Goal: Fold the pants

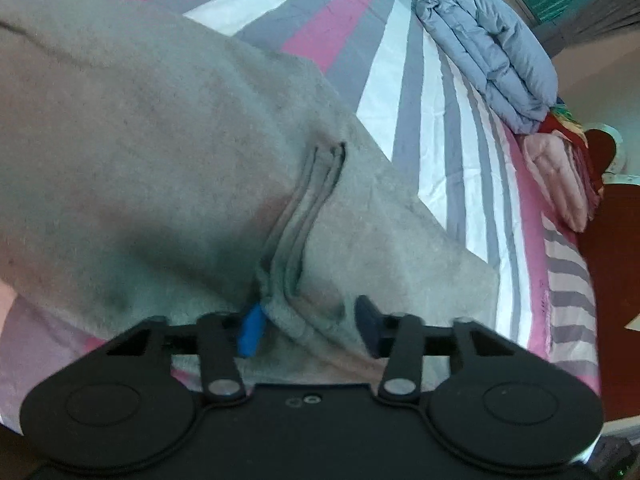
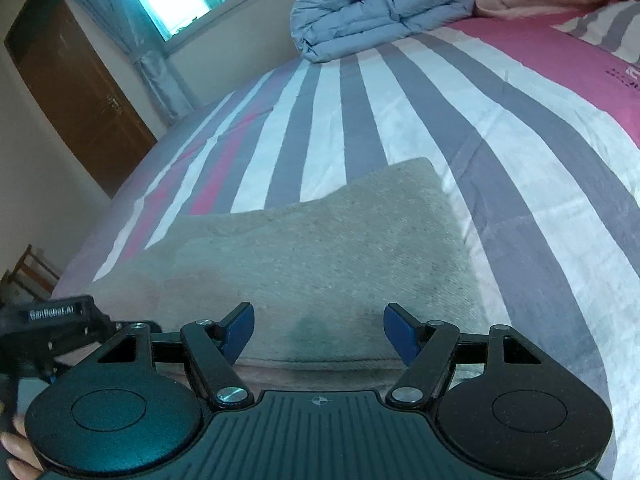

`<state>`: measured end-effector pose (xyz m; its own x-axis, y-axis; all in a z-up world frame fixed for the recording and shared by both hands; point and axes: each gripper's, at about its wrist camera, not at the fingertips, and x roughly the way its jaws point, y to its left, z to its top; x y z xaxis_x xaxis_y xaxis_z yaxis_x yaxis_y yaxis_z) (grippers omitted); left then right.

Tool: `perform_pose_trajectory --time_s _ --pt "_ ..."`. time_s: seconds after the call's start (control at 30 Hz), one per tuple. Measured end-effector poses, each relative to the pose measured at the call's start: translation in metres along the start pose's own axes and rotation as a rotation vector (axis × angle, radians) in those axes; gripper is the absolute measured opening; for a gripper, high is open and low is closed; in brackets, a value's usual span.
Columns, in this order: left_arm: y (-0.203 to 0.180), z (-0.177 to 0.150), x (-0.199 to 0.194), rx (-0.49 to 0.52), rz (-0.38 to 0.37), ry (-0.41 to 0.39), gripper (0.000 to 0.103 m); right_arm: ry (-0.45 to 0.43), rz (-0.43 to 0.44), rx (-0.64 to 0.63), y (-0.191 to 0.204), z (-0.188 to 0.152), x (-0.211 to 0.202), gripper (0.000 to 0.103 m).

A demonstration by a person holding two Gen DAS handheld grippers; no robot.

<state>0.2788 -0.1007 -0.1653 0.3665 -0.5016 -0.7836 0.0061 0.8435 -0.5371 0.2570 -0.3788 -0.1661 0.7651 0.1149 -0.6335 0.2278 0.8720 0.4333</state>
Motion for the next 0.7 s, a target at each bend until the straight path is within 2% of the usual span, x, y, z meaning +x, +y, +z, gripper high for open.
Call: perform_pose_trajectory --time_s 0.07,0.13,0.3,0.37,0.43,0.47,0.53,0.63,0.67,0.7 --pt "0.002 0.0 0.002 -0.022 -0.004 -0.017 0.011 0.0 -0.001 0.005 -0.002 -0.001 -0.001 0.071" --pt "0.004 -0.003 -0.003 -0.04 -0.027 -0.046 0.009 -0.004 -0.005 0.004 -0.001 0.001 0.002 0.071" --pt "-0.006 -0.02 -0.042 0.059 -0.095 -0.174 0.008 -0.013 -0.025 -0.002 0.001 0.0 0.001 0.071" --pt "0.002 -0.026 -0.043 0.073 -0.078 -0.173 0.008 -0.008 -0.03 -0.015 0.002 0.0 0.001 0.071" --pt "0.017 -0.03 -0.026 0.068 -0.017 -0.125 0.01 0.011 -0.043 -0.052 0.005 -0.002 0.006 0.071" --pt "0.021 -0.029 -0.013 0.081 0.013 -0.08 0.015 0.027 -0.049 -0.073 0.007 -0.005 0.009 0.071" --pt "0.026 -0.024 -0.01 0.052 0.001 -0.067 0.019 0.059 -0.084 -0.127 0.012 -0.009 0.019 0.071" --pt "0.02 -0.014 -0.034 0.049 -0.008 -0.121 0.033 0.078 -0.104 -0.171 0.018 -0.01 0.022 0.071" --pt "0.021 -0.011 -0.044 0.053 -0.01 -0.146 0.039 0.073 -0.096 -0.157 0.018 -0.008 0.02 0.071" --pt "0.025 -0.008 -0.055 0.04 -0.003 -0.169 0.056 0.054 -0.08 -0.133 0.018 -0.005 0.016 0.071"
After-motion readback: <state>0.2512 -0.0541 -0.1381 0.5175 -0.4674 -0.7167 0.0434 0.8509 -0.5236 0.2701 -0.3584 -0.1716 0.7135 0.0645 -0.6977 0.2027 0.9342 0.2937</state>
